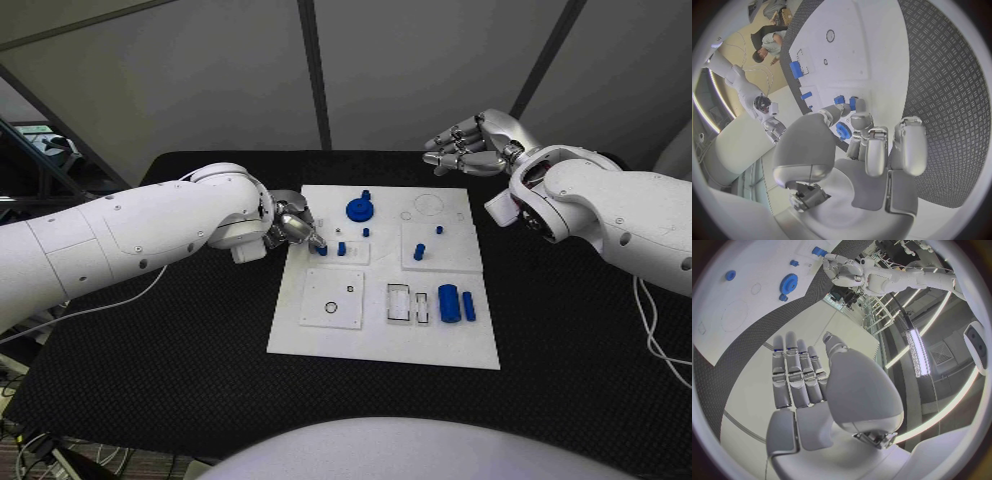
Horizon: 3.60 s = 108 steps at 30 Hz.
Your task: Assemble the parts on the task board
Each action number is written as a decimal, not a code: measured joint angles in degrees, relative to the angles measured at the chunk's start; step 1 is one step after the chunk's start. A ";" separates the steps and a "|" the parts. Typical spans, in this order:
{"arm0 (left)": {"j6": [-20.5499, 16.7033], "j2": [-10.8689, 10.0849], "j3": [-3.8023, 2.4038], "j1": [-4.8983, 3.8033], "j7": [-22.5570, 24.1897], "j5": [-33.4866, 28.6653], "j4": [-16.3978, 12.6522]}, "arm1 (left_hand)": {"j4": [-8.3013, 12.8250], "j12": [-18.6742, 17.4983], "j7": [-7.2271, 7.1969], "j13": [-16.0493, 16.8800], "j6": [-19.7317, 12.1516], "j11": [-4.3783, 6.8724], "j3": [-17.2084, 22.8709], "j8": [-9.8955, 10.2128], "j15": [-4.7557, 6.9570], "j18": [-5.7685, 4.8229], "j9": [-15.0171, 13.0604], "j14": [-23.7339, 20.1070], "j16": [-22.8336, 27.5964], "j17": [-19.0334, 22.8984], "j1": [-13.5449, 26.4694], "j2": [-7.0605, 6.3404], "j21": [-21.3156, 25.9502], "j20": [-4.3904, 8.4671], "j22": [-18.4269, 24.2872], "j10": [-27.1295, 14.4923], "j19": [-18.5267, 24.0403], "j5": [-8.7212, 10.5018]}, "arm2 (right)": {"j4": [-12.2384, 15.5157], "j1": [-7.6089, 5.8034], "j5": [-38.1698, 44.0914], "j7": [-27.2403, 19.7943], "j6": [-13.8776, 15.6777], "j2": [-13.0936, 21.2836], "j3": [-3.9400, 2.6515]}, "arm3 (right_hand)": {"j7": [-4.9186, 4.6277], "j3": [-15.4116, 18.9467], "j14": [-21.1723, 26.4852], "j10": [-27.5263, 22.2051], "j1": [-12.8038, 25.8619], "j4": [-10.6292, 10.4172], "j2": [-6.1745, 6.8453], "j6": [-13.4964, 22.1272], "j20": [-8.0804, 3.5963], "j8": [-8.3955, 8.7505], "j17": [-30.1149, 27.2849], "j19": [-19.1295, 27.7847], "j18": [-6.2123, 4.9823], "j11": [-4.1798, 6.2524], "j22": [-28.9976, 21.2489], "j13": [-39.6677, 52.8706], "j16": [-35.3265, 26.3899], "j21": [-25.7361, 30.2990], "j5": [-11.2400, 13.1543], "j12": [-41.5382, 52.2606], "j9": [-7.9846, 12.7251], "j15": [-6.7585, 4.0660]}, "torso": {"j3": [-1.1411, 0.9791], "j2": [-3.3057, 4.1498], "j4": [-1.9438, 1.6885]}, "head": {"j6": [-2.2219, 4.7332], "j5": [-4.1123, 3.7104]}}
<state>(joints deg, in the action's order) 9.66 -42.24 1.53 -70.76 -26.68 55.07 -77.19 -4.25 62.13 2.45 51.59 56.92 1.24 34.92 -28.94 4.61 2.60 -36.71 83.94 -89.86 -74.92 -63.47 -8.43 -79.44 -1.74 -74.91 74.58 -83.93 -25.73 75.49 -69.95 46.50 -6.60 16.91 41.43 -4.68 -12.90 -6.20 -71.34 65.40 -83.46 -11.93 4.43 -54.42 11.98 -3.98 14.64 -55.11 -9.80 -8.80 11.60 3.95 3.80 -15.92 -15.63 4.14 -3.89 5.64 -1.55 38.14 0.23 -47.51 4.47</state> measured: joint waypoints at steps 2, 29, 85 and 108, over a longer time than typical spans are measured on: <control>-0.07 0.00 0.00 0.01 0.00 0.05 0.00 | 0.00 0.00 0.00 0.00 0.00 0.11 0.00 0.01 0.00 0.00 0.00 0.00 0.00 0.00 0.00 0.00 0.00 0.00 0.00 0.11 0.00 -0.03 | 0.00 0.00 0.00 0.00 -0.01 0.00 0.00 | 0.00 0.00 0.00 0.00 0.00 0.00 0.00 0.00 0.00 0.00 0.00 0.00 0.01 0.00 0.00 0.00 0.00 0.00 0.00 0.00 0.00 0.00 | -0.01 0.00 0.01 | 0.01 0.00; -0.74 0.06 -0.02 0.03 -0.05 1.28 0.19 | 0.00 0.00 0.01 -0.02 -0.01 0.24 0.00 -0.14 -0.02 0.00 0.03 0.01 0.00 0.00 0.16 -0.16 0.00 0.00 0.00 0.29 0.00 0.04 | -0.01 0.01 0.00 -0.01 -0.13 0.06 0.00 | 0.00 0.00 0.00 0.00 0.00 0.00 0.00 0.00 0.00 0.00 0.01 0.00 0.01 0.00 0.01 0.02 0.00 0.00 0.00 0.00 0.00 0.00 | -0.03 0.02 0.05 | -0.14 -0.10; -0.79 0.91 -0.06 -0.01 -0.07 11.23 -1.74 | 0.26 0.55 -0.21 0.74 0.62 0.50 -0.23 -0.40 0.07 -0.01 -0.29 -0.09 0.00 0.00 0.30 -0.30 -0.88 0.00 0.00 1.13 0.00 -1.30 | 0.00 0.01 0.00 0.02 -0.82 0.07 0.01 | 0.00 0.16 0.00 0.00 0.24 0.16 0.24 0.00 0.00 0.00 -0.10 0.00 0.00 0.00 -0.17 -0.01 0.00 0.25 0.00 0.22 0.00 0.00 | -0.01 0.01 0.02 | -0.78 -0.40; -0.83 1.93 -0.04 0.02 -0.73 11.64 -0.95 | 3.10 0.19 -0.50 -0.03 0.98 0.90 -1.63 -0.13 0.41 -0.02 -0.87 0.02 0.00 0.00 2.15 -0.59 -0.56 0.42 0.00 2.14 0.00 -1.24 | 0.02 0.01 0.00 0.02 -0.87 0.08 0.01 | 0.00 0.32 0.00 0.00 0.53 0.00 -0.06 0.00 0.00 0.00 -0.15 0.00 0.01 0.00 -0.27 -0.01 0.00 0.63 0.00 0.21 0.00 0.00 | -0.03 0.00 0.02 | -0.97 -0.44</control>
<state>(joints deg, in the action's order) 8.83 -40.31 1.49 -70.73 -27.41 66.71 -78.14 -1.16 62.32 1.96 51.56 57.90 2.14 33.29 -29.07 5.02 2.58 -37.58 83.96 -89.86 -74.91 -61.32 -9.03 -80.00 -1.33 -74.91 76.72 -83.93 -26.97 75.51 -69.93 46.50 -6.58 16.04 41.51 -4.67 -12.90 -5.88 -71.34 65.40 -82.92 -11.93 4.37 -54.42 11.98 -3.98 14.49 -55.11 -9.80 -8.80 11.32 3.95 3.80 -15.29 -15.63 4.35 -3.89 5.64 -1.59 38.14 0.25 -48.48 4.03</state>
